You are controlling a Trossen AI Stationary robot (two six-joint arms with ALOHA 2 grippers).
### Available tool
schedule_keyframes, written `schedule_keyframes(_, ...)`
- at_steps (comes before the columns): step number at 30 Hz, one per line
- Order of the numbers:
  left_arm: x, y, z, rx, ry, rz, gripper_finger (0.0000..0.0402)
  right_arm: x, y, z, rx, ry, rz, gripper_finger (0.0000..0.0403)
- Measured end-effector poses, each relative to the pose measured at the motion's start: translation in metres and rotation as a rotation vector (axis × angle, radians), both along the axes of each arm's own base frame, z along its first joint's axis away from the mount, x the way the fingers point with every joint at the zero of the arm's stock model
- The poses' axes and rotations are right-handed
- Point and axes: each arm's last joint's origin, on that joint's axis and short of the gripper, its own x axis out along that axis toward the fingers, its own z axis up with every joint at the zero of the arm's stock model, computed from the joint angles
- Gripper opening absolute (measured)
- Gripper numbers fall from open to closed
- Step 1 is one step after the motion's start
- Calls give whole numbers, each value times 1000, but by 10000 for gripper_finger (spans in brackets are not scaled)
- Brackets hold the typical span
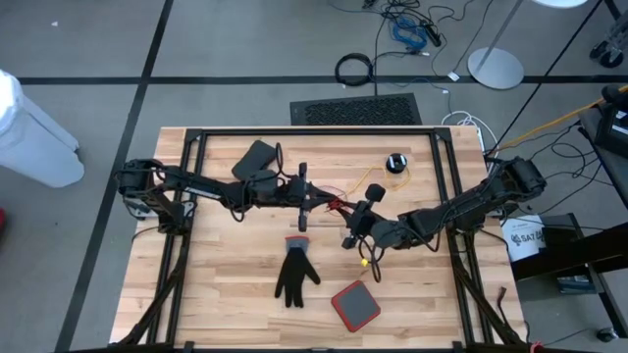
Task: Coil cords
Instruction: Uncoil the red wire from the black spool
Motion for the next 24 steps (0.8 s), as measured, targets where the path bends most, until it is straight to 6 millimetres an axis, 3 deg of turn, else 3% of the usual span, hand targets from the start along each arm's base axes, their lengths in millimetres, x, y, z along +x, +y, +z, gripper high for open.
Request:
schedule_keyframes(4,0,1,0,4,1,8,6,-1,2,0,-12,1,-6,60)
schedule_keyframes(14,0,2,2,32,-13,68,2,-14,14,4,-67,1,-107,144)
schedule_keyframes(24,0,-4,3,31,-28,25,1,-33,20,-10,100,-31,-177,149)
